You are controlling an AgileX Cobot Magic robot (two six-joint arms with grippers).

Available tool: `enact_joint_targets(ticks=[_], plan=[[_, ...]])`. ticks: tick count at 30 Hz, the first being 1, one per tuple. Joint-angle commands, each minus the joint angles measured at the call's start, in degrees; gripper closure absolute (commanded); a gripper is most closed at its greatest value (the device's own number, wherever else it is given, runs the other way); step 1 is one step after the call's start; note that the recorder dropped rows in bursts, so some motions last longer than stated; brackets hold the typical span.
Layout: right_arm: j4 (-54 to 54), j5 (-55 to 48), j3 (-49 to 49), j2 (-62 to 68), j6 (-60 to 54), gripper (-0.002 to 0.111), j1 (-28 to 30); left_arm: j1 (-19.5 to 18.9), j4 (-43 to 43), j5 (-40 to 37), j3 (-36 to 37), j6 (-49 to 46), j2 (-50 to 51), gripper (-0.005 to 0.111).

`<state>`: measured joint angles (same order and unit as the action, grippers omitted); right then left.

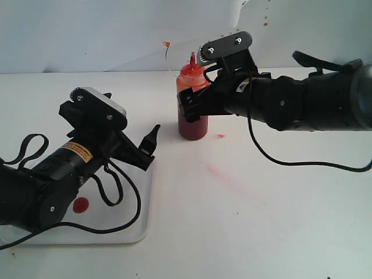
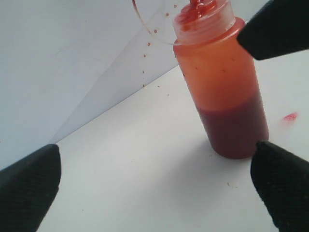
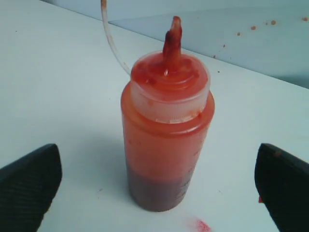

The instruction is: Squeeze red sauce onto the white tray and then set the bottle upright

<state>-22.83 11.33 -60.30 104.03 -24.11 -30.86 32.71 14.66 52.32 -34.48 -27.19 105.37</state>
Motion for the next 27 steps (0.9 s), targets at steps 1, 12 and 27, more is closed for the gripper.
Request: enact_joint_targets(ticks=[1, 12, 27], plan=[[1.45, 0.63, 4.6, -5.78, -0.09, 0.003, -0.06, -0.11, 1.61, 0.1, 0.16, 0.85, 0.07, 0.002], [4.88, 9.35, 25.54, -26.67, 0.4, 0.003, 0.42, -0.11, 7.34, -1.08, 0.16, 1.64, -1.42, 0.061], [2.74, 15.66, 34.25, -43.79, 0.68, 0.003, 0.69, -0.11, -1.71, -28.4, 1.85, 15.18, -34.86, 0.107]])
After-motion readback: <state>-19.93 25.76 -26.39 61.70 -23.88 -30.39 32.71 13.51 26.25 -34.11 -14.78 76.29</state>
